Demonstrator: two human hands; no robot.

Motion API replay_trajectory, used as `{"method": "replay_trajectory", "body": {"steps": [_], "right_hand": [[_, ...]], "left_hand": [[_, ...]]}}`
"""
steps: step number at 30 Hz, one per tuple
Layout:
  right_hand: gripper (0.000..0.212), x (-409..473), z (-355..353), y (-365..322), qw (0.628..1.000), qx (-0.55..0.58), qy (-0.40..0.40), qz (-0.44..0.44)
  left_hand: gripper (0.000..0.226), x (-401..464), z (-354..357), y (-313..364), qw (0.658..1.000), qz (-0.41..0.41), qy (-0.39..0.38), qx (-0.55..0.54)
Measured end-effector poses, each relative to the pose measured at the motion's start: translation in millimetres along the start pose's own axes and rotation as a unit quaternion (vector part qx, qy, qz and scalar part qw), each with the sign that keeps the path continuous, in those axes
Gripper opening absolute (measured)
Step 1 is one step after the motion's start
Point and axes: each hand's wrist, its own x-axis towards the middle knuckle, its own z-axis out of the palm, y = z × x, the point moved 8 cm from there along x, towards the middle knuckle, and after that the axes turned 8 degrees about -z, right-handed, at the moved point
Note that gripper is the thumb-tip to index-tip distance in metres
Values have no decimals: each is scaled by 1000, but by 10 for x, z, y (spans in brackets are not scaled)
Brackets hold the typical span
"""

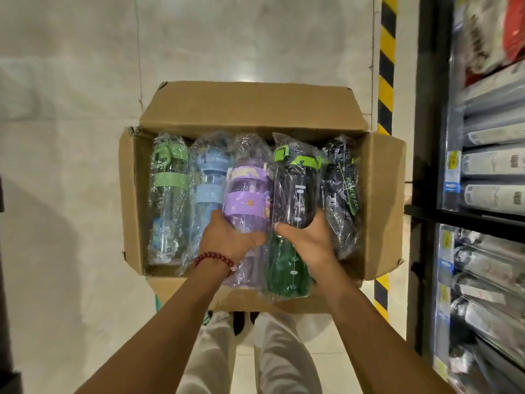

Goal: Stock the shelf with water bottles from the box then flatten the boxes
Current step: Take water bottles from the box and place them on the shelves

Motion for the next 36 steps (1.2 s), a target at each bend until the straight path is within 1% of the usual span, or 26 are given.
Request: {"method": "replay_trajectory", "body": {"steps": [2,3,4,7,10,11,12,14,15,16,18,19,21,23,25,27,29,32,36], "right_hand": [[41,-202,-103,-149,1000,8,2,-28],[41,-308,-161,-229,999,11,2,-37],[42,-412,-217,-309,999,11,2,-45],[57,-720,-423,-658,998,3,1,-61],[59,-1026,-692,-1063,996,7,21,-88],[63,-1143,-764,-1179,996,16,24,-89],[73,-1271,-824,-1297,996,21,27,-87],[100,-1562,-969,-1563,994,26,40,-97],[105,-1717,-1049,-1687,993,35,44,-108],[98,-1879,-1132,-1801,990,45,49,-122],[71,-2201,-1306,-2003,984,63,61,-157],[65,-2375,-1390,-2109,980,70,65,-177],[61,-2695,-1553,-2276,972,81,71,-207],[56,-2989,-1712,-2377,966,93,85,-226],[61,-3272,-1876,-2476,957,101,105,-250],[76,-3557,-2026,-2566,948,100,122,-275],[78,-3816,-2153,-2585,938,143,134,-286],[79,-4210,-2263,-2522,928,173,162,-288],[91,-4652,-2258,-2270,910,209,234,-271]], "left_hand": [[69,-216,-125,-1,1000,10,5,-11],[69,-331,-201,8,1000,17,7,-16],[69,-447,-285,22,999,23,9,-22],[66,-860,-648,204,997,60,31,-37],[66,-1258,-1029,446,991,101,52,-67],[67,-1395,-1142,535,988,119,53,-79],[68,-1541,-1249,614,985,135,52,-94],[74,-1862,-1454,802,976,173,44,-125],[75,-2044,-1561,897,970,195,44,-141],[73,-2249,-1668,981,964,212,44,-156],[66,-2671,-1855,1127,949,251,47,-183],[62,-2891,-1949,1189,941,274,50,-190],[57,-3268,-2106,1259,929,309,53,-197],[58,-3570,-2239,1282,917,336,49,-209],[63,-3823,-2358,1295,908,355,43,-220],[71,-4045,-2422,1317,904,368,33,-213],[73,-4203,-2455,1318,898,388,21,-209],[67,-4421,-2494,1304,885,426,14,-186],[82,-4742,-2486,1245,861,480,-39,-162]]}}
